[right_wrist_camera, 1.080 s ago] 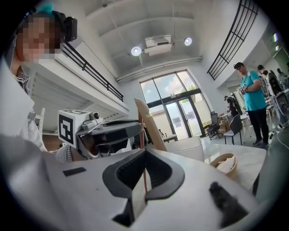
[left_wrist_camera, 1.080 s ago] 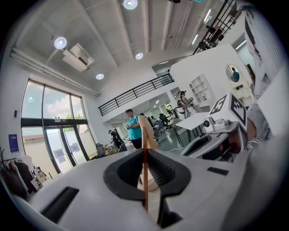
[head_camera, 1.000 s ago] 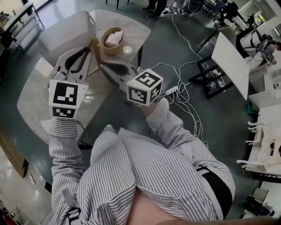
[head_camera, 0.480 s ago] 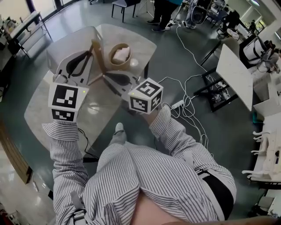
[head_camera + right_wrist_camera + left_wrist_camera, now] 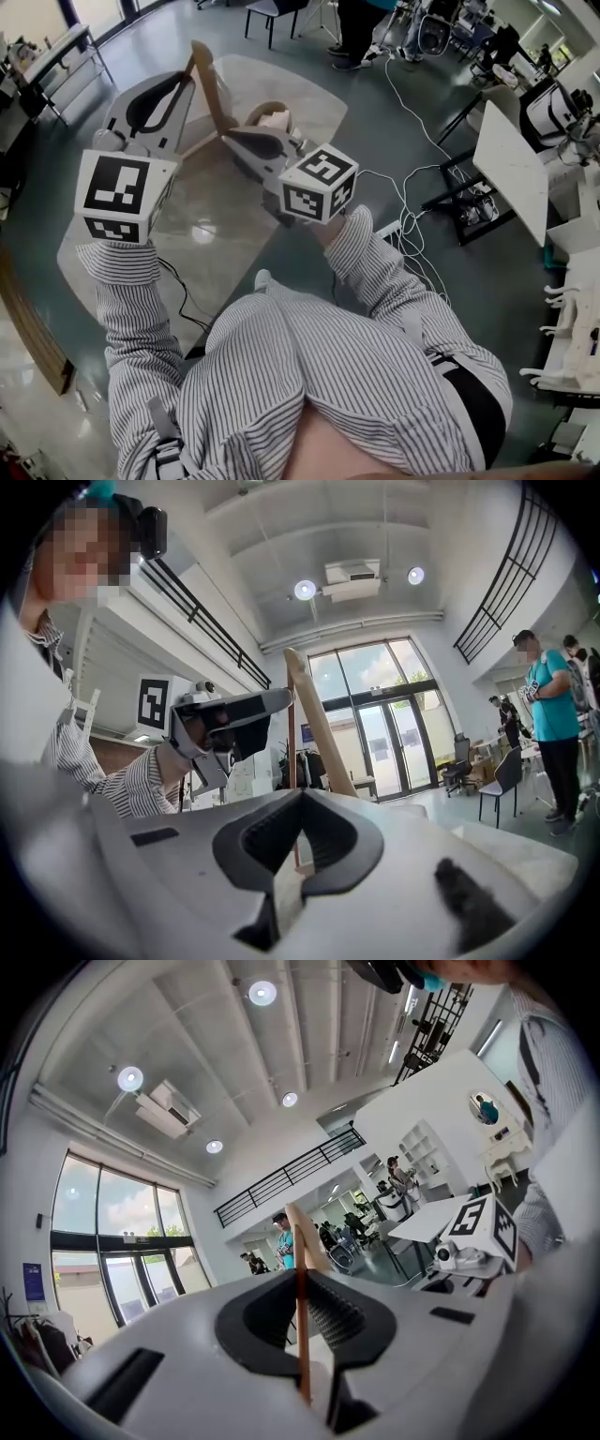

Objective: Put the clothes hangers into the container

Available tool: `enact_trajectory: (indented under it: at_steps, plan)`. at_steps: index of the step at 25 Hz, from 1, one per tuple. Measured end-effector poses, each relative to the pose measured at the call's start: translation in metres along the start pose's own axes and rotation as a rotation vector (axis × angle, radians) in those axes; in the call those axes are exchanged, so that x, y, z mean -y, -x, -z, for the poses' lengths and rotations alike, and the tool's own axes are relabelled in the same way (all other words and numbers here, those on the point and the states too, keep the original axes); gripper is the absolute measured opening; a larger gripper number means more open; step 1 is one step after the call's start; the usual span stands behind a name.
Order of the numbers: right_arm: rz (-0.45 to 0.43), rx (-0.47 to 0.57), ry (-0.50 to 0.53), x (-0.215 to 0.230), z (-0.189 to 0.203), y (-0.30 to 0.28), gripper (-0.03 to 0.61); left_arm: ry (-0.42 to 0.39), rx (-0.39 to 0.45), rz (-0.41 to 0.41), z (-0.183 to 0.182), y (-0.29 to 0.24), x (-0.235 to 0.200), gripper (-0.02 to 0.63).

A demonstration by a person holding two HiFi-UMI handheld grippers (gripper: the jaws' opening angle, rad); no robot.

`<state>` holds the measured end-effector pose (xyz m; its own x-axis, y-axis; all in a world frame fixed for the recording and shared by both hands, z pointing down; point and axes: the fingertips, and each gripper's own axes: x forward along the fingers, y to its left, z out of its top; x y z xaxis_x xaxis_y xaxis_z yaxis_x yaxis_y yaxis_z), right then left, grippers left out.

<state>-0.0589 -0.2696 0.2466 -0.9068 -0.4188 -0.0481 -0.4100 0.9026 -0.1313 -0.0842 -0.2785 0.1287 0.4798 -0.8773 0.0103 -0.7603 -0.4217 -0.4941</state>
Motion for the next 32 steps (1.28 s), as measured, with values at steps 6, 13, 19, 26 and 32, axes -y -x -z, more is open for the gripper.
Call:
enact_trajectory:
  at_steps: [6,13,19,26,32]
  plan:
    - [0.016,0.003,0.003,0.031,-0.02,-0.028,0.014,-0.023,0.023,0.0,-0.017,-0.026,-0.044,0.04]
    - [0.008,0.002,0.001,0.051,-0.033,-0.056,0.014,0.001,0.045,-0.002,-0.022,-0.041,-0.076,0.04]
    - [-0.01,-0.009,-0.003,0.059,-0.038,-0.075,0.015,-0.015,0.023,-0.033,-0.025,-0.048,-0.111,0.041]
    - [-0.013,0.009,0.002,0.067,-0.043,-0.093,0.015,-0.051,0.044,-0.074,-0.027,-0.049,-0.141,0.041]
    - [-0.018,0.0,-0.01,0.085,-0.04,-0.113,0.015,-0.053,0.023,-0.064,-0.002,-0.072,-0.153,0.041]
